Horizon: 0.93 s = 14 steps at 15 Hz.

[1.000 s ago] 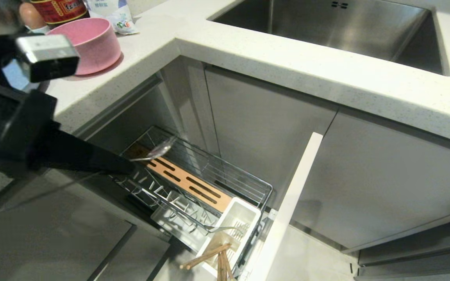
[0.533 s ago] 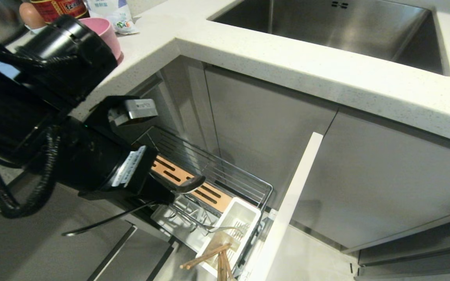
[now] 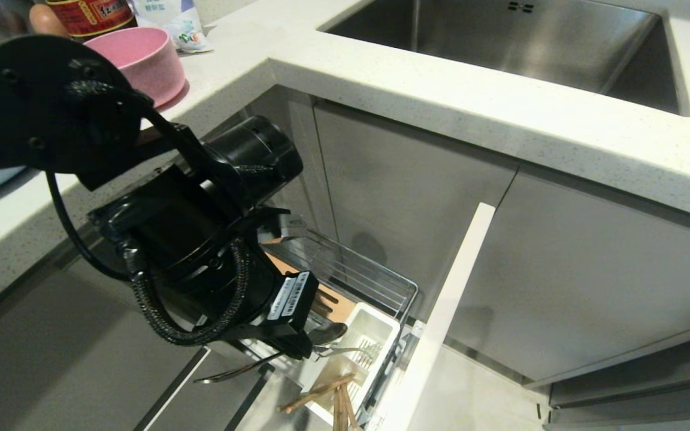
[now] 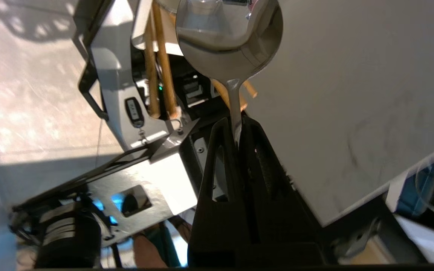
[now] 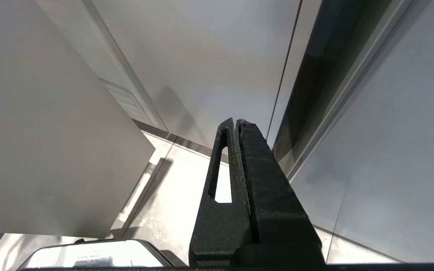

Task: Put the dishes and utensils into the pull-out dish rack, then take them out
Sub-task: Pick up the spoon and place it in the cupboard

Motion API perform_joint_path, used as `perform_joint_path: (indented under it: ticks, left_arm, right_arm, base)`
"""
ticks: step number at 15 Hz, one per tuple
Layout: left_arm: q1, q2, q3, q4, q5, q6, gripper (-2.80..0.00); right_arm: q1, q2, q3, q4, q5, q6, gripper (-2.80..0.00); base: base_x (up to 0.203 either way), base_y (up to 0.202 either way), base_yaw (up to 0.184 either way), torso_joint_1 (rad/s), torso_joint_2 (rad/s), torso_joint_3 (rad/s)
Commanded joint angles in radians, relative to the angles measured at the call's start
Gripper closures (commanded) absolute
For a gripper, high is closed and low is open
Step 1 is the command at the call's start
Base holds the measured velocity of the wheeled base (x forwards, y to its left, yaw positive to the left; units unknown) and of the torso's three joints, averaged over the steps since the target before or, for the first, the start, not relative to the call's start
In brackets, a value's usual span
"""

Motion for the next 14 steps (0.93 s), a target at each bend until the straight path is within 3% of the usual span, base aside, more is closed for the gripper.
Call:
perform_joint_path:
  ticks: [1, 14]
  left_arm:
    - [-0.007, 0.076, -0.019, 0.006, -0.005, -0.009, 0.00]
    - [-0.007, 0.277, -0.158, 0.064, -0.011, -0.009, 0.00]
  right_arm:
    - [0.000, -0.004, 0.000, 0.000, 0.000, 0.000, 0.00]
    - [0.000, -0.003, 0.000, 0.000, 0.000, 0.000, 0.00]
  base:
    - [0.000, 0.000, 0.000, 0.000, 0.00, 0.000]
    - [0.000, 0.000, 0.000, 0.000, 0.00, 0.000]
